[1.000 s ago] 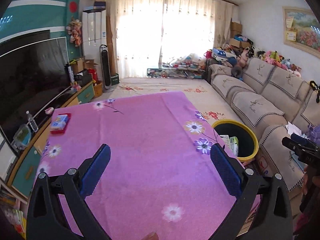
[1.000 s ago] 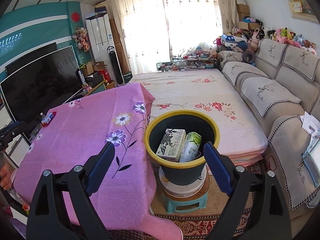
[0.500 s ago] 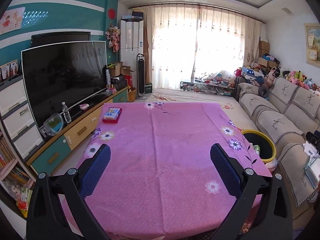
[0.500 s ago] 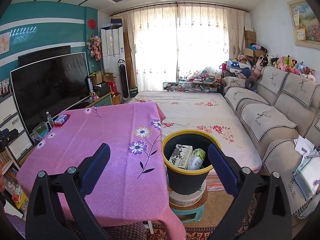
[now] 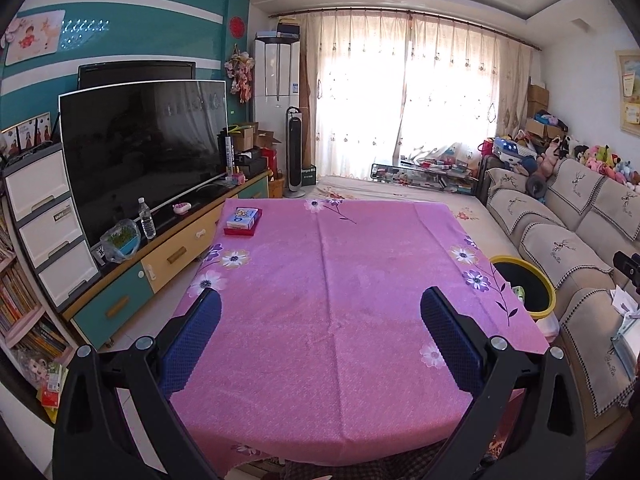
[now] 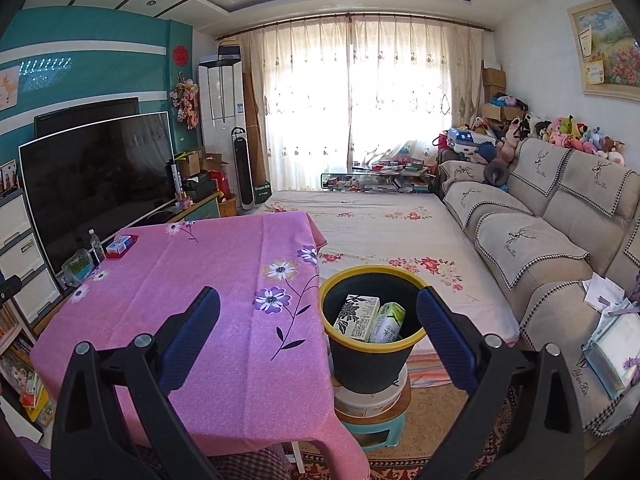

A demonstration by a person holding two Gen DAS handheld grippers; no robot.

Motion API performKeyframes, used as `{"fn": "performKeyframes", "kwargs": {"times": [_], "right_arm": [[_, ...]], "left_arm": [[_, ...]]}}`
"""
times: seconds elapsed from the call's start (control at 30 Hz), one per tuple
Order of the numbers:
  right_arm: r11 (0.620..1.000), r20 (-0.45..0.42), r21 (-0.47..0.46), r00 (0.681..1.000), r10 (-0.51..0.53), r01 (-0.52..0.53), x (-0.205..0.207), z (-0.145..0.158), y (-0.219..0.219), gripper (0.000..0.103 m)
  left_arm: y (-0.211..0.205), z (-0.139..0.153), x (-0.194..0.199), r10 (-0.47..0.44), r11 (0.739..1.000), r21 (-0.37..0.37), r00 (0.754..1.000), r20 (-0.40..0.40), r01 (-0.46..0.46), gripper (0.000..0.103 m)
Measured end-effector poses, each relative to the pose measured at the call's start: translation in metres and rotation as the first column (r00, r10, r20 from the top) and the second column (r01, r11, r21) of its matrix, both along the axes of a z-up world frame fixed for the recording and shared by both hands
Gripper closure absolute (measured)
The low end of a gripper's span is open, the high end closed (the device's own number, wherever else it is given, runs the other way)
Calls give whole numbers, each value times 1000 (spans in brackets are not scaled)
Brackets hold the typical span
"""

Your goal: Collect trash

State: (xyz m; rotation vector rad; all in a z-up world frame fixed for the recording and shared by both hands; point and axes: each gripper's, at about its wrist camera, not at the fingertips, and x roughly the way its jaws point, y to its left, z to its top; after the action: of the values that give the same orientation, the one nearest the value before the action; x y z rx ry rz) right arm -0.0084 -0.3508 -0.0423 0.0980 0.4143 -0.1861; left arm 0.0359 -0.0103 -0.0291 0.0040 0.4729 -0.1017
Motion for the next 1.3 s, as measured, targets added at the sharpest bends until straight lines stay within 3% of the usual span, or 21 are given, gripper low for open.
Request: {"fn": "performKeyframes", "kwargs": {"times": [1.3], "right_arm": [[1000, -6, 5, 1000, 5, -5, 5, -4, 0, 9]], "left_arm": [[-19, 8, 10, -11, 1000, 13, 1000, -14, 11, 5]]}}
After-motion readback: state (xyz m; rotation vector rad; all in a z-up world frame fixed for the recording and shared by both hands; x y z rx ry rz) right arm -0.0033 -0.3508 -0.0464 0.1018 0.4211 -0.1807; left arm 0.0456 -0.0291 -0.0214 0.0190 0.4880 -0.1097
